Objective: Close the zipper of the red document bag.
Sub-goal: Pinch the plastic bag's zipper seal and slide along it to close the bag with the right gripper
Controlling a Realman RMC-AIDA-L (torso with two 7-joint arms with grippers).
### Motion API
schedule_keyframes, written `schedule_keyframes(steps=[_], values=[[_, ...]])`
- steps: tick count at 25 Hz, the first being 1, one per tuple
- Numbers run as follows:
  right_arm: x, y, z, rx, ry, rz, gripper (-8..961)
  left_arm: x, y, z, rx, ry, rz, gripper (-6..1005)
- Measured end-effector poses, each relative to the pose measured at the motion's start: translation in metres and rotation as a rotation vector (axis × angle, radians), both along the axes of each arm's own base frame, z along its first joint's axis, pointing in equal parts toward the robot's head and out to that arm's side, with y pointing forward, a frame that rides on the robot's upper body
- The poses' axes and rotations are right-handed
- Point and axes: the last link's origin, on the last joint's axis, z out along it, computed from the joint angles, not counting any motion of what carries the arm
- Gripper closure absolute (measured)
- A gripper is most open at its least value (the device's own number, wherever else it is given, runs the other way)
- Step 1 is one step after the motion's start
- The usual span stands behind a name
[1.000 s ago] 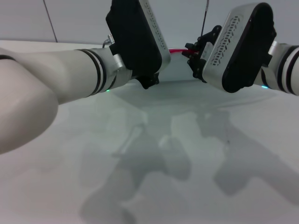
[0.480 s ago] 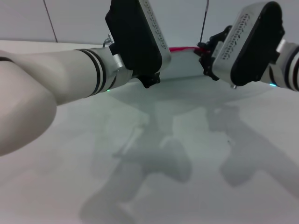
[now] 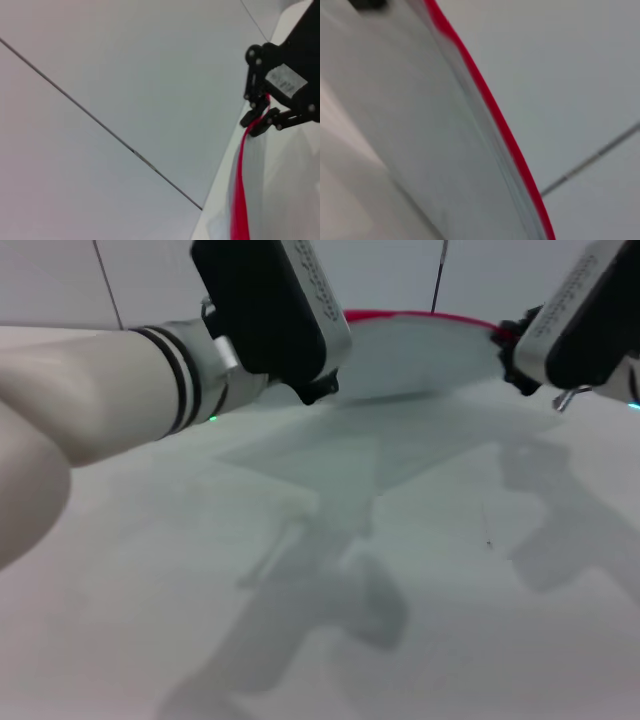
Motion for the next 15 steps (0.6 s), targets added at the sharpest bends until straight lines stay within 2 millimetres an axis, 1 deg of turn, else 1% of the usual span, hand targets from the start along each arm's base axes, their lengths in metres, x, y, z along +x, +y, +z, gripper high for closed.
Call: schedule_keyframes(steps=[6, 11, 15], values=[[0.018, 0.011, 0.013, 0.046, 0.010, -0.059, 871, 0.000, -0.004, 0.014, 0.035, -0.016, -0.008, 941], [0.028, 0.016, 0.023, 0.083, 0.006, -0.087, 869, -0.006, -0.004, 0.025, 0.071, -0.011, -0.001, 942], [0.033, 0.018, 0.029, 0.103, 0.001, -0.101, 867, -0.010, -0.004, 0.028, 0.081, -0.011, 0.007, 942]])
